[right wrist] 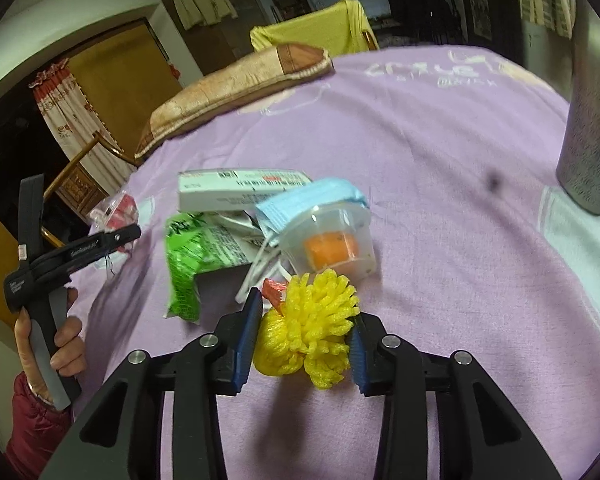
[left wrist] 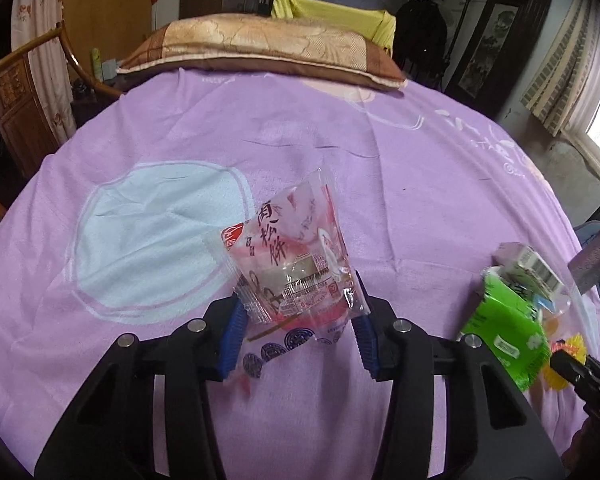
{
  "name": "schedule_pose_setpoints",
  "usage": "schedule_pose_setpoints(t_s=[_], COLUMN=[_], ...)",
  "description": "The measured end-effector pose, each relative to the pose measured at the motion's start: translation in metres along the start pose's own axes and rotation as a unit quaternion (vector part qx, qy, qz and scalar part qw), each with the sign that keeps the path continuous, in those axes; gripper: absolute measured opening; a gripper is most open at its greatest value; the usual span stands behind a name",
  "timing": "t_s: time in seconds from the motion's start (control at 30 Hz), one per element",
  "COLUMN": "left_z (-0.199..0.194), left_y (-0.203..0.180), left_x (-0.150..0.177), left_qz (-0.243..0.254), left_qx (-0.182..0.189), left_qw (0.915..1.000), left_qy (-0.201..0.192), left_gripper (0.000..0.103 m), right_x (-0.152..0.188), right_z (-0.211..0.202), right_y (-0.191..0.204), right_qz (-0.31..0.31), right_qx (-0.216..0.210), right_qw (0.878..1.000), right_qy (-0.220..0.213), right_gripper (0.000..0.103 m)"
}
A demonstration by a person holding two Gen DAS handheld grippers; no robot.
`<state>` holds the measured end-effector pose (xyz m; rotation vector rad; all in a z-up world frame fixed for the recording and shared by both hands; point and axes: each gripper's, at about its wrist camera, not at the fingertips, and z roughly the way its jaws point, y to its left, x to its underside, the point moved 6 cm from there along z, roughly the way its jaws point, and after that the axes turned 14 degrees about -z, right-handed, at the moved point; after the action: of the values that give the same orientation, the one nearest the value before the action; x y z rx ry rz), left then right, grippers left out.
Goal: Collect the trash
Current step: 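Carry both items to the red basket and open both tools to drop them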
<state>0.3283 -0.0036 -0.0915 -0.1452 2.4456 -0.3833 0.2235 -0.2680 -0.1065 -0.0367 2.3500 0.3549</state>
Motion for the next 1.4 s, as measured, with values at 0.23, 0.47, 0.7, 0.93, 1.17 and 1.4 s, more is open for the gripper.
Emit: schedule_pose_setpoints(t_s=[0.23, 0.47, 0.7, 0.93, 1.17, 1.4], left_z=[-0.077, -0.155, -0.217, -0.261, -0.243, -0.240], left_y=[0.015, 0.064, 0.149, 0.261, 0.354, 0.394], left_x=[0.015, 0.050, 0.100, 0.158, 0.224, 0.243], left_qz=[0.016, -0.008, -0.057, -0.107, -0.153, -0.184], left_qx=[-0.001, -0.016, -0.054, -0.143, -0.192, -0.190], left_qw=[0.9991, 0.9976, 0.9941, 0.9820, 0.9693, 0.9642], left_qy=[-0.039, -0.067, -0.075, -0.062, 0.015, 0.020], left_gripper=[0.048, 0.049, 0.049, 0.049, 0.061, 0.090], right_x=[-0.005, 0.000, 0.014, 0.030, 0.052, 0.097], right_z=[-0.031, -0.064, -0.081, -0.077, -0.057, -0.036], right_y=[0.022, 0.082, 0.160, 0.255, 0.360, 0.451], right_qz=[-0.012, -0.058, -0.121, -0.185, -0.258, -0.332], right_qx=[-0.029, -0.079, -0.133, -0.192, -0.242, -0.275], right_qw=[0.999, 0.993, 0.982, 0.963, 0.935, 0.898], right_qy=[-0.044, -0.067, -0.063, -0.028, 0.028, 0.091], right_gripper=[0.039, 0.039, 0.039, 0.039, 0.039, 0.039])
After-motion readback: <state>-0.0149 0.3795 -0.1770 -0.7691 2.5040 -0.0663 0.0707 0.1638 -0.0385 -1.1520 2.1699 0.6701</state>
